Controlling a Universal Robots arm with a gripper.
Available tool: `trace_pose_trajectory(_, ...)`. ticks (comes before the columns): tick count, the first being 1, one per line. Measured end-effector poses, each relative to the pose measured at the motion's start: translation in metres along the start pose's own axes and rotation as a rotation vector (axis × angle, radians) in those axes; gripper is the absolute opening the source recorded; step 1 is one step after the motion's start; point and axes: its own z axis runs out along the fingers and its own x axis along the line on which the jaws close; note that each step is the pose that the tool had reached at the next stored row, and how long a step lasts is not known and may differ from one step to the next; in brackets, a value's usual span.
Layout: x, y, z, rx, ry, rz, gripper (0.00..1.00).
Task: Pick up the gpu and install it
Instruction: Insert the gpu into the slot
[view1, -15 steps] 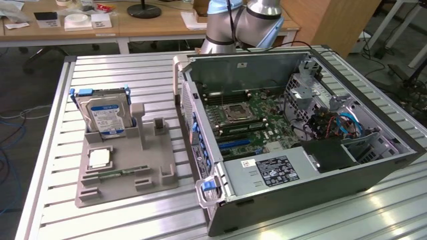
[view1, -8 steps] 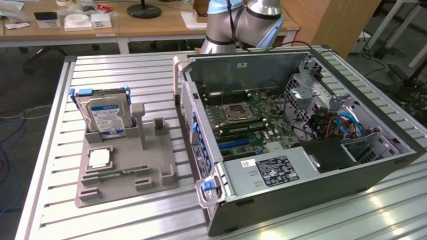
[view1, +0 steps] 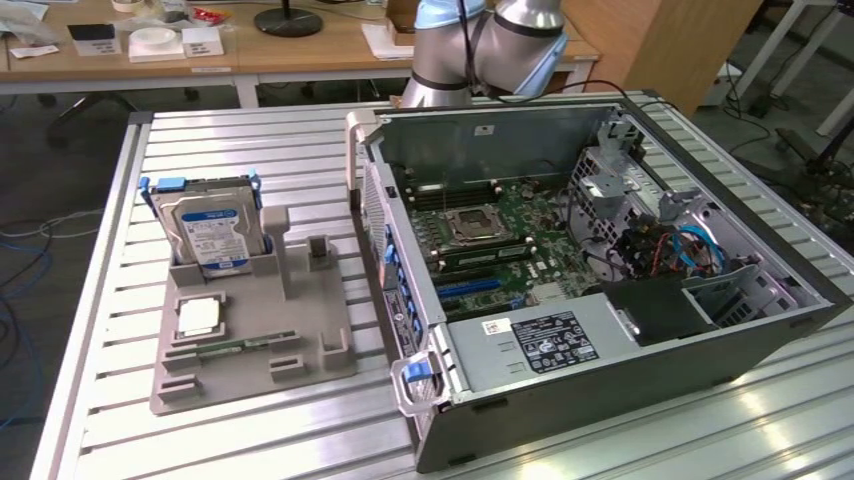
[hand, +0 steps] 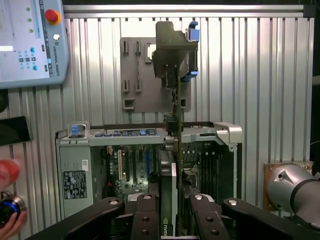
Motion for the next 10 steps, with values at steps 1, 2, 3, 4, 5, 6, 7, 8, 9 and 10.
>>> trace_pose_trajectory(1,0.000,-0.0048,0.0001,0.0000,0.0000,0.000,0.27)
trace_pose_trajectory(2,0.000,-0.0093,0.0001,-0.0001,0.0000,0.000,0.27)
trace_pose_trajectory(3,-0.001,-0.0138,0.0002,-0.0001,0.0000,0.000,0.27)
trace_pose_trajectory(4,-0.001,-0.0182,0.0002,-0.0001,0.0000,0.000,0.27)
trace_pose_trajectory(5,-0.001,-0.0228,0.0004,0.0000,-0.0001,0.000,0.27)
trace_pose_trajectory(6,-0.001,-0.0273,0.0005,0.0000,-0.0001,0.000,0.27)
trace_pose_trajectory(7,-0.001,-0.0317,0.0006,-0.0001,0.0001,0.000,0.27)
trace_pose_trajectory(8,-0.002,-0.0366,0.0008,-0.0001,0.0000,0.000,0.27)
trace_pose_trajectory(9,-0.002,-0.0411,0.0009,-0.0001,0.0000,0.000,0.27)
trace_pose_trajectory(10,-0.002,-0.0457,0.0011,-0.0001,0.0000,0.000,0.27)
